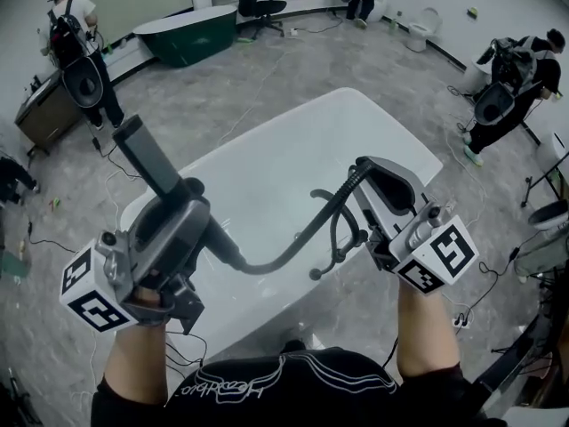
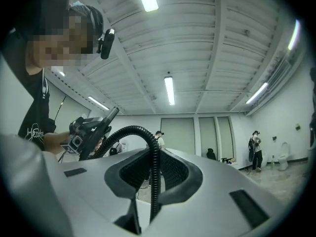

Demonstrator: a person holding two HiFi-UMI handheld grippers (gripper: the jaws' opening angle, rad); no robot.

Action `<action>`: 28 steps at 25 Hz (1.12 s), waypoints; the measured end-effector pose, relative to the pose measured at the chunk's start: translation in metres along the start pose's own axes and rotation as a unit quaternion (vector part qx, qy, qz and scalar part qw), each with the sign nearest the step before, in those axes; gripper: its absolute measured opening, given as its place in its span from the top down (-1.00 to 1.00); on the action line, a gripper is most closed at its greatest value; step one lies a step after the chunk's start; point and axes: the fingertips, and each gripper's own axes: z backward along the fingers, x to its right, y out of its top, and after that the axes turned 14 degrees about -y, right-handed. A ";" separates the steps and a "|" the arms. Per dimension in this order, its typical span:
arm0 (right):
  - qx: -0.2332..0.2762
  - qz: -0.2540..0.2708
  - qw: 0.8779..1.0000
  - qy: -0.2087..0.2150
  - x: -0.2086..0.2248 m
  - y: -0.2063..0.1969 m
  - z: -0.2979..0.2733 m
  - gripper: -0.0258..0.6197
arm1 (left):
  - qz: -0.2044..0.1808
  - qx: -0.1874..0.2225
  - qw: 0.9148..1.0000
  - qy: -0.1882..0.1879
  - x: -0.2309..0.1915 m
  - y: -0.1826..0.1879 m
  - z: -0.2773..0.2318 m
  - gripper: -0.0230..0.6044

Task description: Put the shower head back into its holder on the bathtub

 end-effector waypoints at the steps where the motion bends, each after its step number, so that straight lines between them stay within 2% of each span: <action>1: -0.004 -0.007 1.000 0.000 0.004 -0.006 0.000 0.72 | 0.000 -0.002 1.000 0.001 -0.003 -0.004 -0.004 0.51; 5: -0.030 -0.044 0.999 -0.001 0.010 -0.040 0.000 0.72 | 0.010 -0.013 1.000 0.011 -0.015 -0.021 -0.005 0.51; 16: -0.129 -0.081 0.988 -0.017 0.002 -0.134 0.006 0.72 | 0.046 -0.036 0.997 0.057 -0.052 -0.054 0.022 0.51; 20: -0.173 -0.089 0.981 -0.028 -0.003 -0.174 0.017 0.72 | 0.056 -0.046 0.995 0.069 -0.064 -0.067 0.027 0.51; 28: -0.258 -0.108 0.959 -0.054 -0.019 -0.245 0.043 0.72 | 0.098 -0.055 0.991 0.069 -0.077 -0.089 0.038 0.51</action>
